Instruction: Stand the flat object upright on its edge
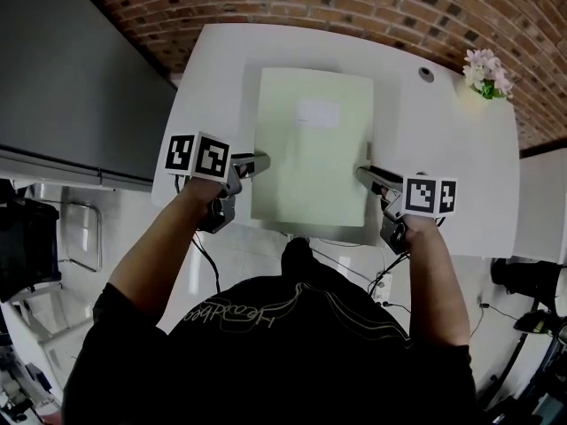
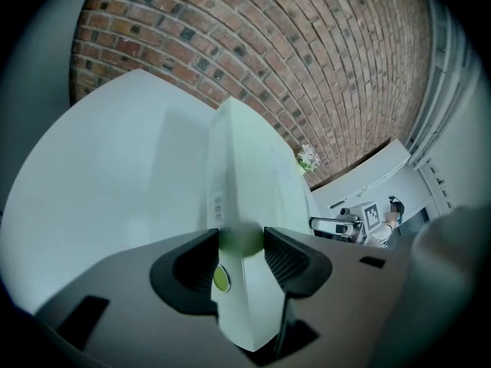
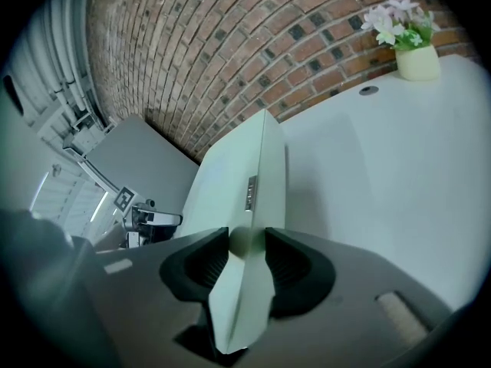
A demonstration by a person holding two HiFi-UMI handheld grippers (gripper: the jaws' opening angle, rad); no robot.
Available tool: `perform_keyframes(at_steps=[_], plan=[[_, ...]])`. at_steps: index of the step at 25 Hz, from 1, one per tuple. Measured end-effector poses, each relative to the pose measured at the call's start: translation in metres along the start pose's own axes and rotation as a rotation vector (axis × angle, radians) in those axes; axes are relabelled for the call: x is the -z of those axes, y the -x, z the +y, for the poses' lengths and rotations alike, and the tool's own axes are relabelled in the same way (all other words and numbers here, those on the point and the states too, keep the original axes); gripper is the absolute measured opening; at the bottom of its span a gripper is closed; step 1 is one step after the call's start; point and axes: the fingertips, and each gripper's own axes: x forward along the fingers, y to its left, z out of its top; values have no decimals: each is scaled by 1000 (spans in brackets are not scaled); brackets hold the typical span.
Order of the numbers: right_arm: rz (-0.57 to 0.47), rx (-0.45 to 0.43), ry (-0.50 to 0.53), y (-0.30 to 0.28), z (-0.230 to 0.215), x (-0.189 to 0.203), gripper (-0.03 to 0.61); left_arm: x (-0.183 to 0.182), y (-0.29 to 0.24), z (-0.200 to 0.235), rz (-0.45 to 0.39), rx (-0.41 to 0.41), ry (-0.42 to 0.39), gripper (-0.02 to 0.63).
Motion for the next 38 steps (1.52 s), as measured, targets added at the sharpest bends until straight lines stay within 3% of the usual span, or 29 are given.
perform_keyframes(at_steps=[12, 22, 38], plan=[[-87, -23, 82, 20, 28, -19, 153, -14, 29, -24, -115, -31, -103, 190], [-171, 24, 221, 39, 50, -30, 153, -21, 54, -47, -191, -96, -260, 186], [-293, 14, 410, 65, 85, -51, 153, -27, 86, -72, -305, -123, -349, 183]])
